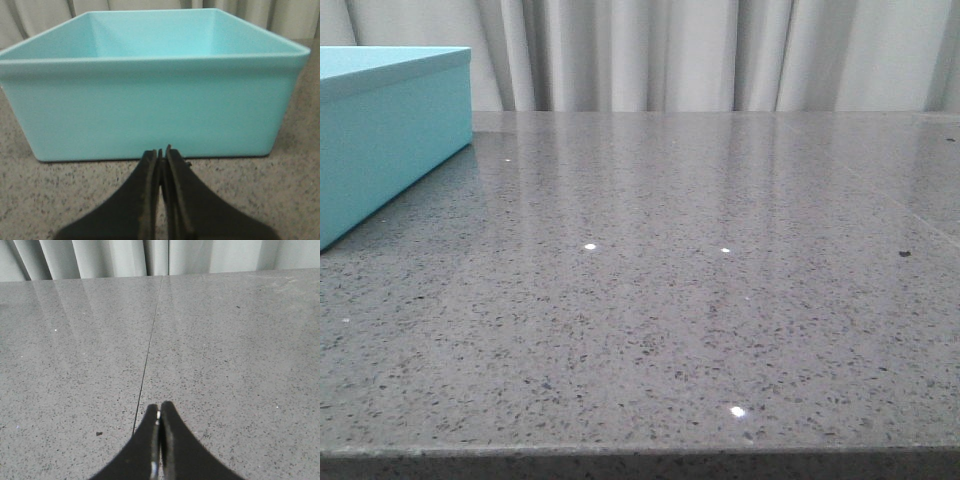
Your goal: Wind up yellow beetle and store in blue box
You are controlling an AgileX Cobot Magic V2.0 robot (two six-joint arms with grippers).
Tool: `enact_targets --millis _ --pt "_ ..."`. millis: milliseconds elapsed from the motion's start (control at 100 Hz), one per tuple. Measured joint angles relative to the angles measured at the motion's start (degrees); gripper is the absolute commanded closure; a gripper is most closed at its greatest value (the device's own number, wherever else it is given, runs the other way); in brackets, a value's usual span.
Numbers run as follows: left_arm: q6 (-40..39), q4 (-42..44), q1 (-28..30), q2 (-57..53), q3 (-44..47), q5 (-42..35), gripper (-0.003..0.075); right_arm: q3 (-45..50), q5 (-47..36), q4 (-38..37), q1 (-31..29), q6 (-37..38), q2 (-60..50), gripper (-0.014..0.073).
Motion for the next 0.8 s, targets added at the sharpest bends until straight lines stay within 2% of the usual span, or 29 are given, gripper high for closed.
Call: enact_targets --millis 800 --pt "0.0 0.0 0.0 -0.03 0.11 2.05 0.0739 0.1 0.13 -0.1 0.0 0.0 0.0 0.0661"
